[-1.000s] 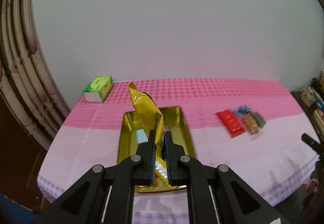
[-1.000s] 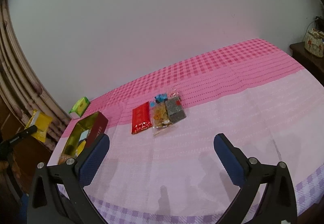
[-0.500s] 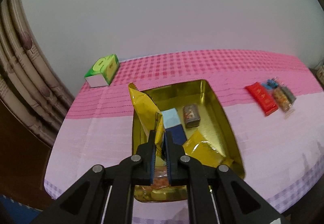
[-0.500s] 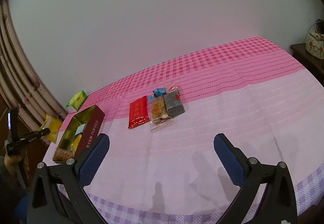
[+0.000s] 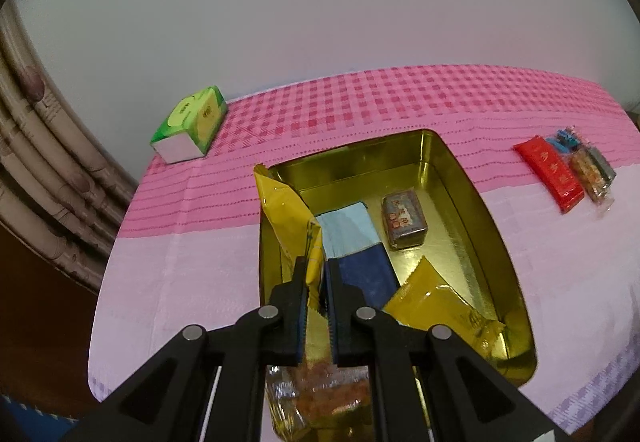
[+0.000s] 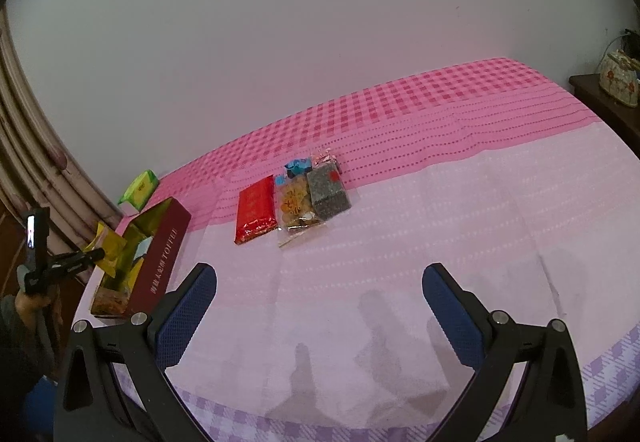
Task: Organize snacks
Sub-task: 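Carry the yellow foil packet with the left gripper into the tin and release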
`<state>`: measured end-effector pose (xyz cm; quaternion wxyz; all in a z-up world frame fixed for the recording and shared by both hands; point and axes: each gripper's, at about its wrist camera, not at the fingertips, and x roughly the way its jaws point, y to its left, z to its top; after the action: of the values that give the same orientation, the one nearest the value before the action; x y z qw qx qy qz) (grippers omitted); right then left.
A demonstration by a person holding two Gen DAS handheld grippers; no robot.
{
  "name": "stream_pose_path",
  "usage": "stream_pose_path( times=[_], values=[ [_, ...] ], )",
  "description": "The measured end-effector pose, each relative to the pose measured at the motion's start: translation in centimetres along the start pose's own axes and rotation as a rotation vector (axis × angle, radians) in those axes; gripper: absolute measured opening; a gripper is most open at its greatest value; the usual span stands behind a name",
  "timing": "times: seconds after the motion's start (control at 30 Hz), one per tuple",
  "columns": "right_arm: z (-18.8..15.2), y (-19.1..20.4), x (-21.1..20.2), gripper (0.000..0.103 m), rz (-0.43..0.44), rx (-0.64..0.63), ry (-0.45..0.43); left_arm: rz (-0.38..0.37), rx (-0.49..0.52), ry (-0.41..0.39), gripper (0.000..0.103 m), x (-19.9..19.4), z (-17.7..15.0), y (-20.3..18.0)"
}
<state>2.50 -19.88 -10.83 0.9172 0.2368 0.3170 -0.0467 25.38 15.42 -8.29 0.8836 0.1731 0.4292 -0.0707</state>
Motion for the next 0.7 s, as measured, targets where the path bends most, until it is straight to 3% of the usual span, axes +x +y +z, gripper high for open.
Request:
stream_pose_path(
  times=[0.7],
  values=[
    [-0.7,-0.6,1.0,0.103,-0.031,-0.008,0.034,0.045,0.058,0.089,0.008,6.4,1.8,0.6]
  ],
)
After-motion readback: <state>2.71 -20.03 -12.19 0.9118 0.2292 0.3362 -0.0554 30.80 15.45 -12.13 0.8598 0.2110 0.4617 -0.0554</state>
